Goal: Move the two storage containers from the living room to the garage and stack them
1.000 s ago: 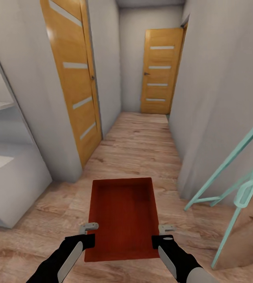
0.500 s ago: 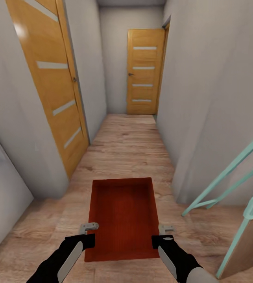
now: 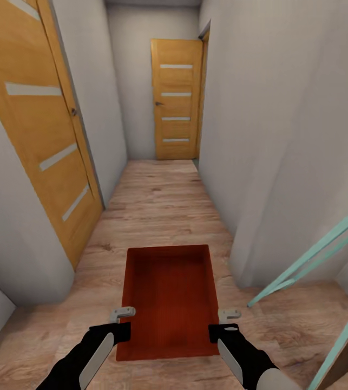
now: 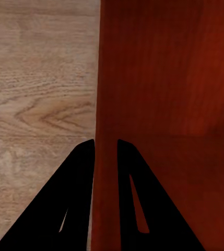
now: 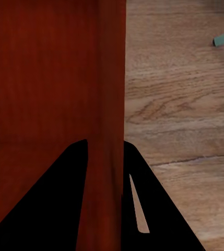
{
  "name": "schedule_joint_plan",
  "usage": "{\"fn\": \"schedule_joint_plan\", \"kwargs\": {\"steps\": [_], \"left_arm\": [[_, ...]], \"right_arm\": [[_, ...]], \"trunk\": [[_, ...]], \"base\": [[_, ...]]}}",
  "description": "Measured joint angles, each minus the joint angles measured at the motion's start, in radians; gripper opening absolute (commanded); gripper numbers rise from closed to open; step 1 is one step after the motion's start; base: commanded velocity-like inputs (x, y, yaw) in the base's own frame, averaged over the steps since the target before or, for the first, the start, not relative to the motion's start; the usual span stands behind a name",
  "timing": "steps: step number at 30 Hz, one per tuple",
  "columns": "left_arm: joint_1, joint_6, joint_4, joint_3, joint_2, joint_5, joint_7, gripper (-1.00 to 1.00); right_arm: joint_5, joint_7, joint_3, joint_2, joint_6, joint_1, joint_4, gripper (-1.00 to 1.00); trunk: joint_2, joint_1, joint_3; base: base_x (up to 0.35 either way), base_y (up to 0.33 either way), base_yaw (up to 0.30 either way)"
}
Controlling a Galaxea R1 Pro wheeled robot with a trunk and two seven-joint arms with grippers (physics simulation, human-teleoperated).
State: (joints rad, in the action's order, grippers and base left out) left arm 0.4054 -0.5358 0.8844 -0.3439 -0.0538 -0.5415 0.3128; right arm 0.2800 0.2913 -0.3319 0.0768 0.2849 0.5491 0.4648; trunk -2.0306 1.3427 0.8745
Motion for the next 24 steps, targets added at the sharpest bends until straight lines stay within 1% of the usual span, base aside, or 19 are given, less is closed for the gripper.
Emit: {"fn": "schedule_joint_plan", "kwargs": {"steps": [3,6,24], "left_arm": [[0.000,0.000,0.000,0.000,0.000,-0.001,0.000,-1.00],[0.000,0.000,0.000,0.000,0.000,0.000,0.000,-1.00],[0.000,0.000,0.000,0.000,0.000,-0.001,0.000,-1.00]], "right_arm": [[0.001,0.001,0.000,0.000,0.000,0.000,0.000,-1.00],[0.000,0.000,0.000,0.000,0.000,0.000,-0.001,-1.00],[0.001,0.001,-0.001,0.000,-0.001,0.000,-0.001,-1.00]], "trunk": [[0.000,0.000,0.000],[0.000,0.000,0.000],[0.000,0.000,0.000]], "base": [[0.324,0.197,-0.175],[0.324,0.197,-0.068],[0.324,0.197,-0.005]]}}
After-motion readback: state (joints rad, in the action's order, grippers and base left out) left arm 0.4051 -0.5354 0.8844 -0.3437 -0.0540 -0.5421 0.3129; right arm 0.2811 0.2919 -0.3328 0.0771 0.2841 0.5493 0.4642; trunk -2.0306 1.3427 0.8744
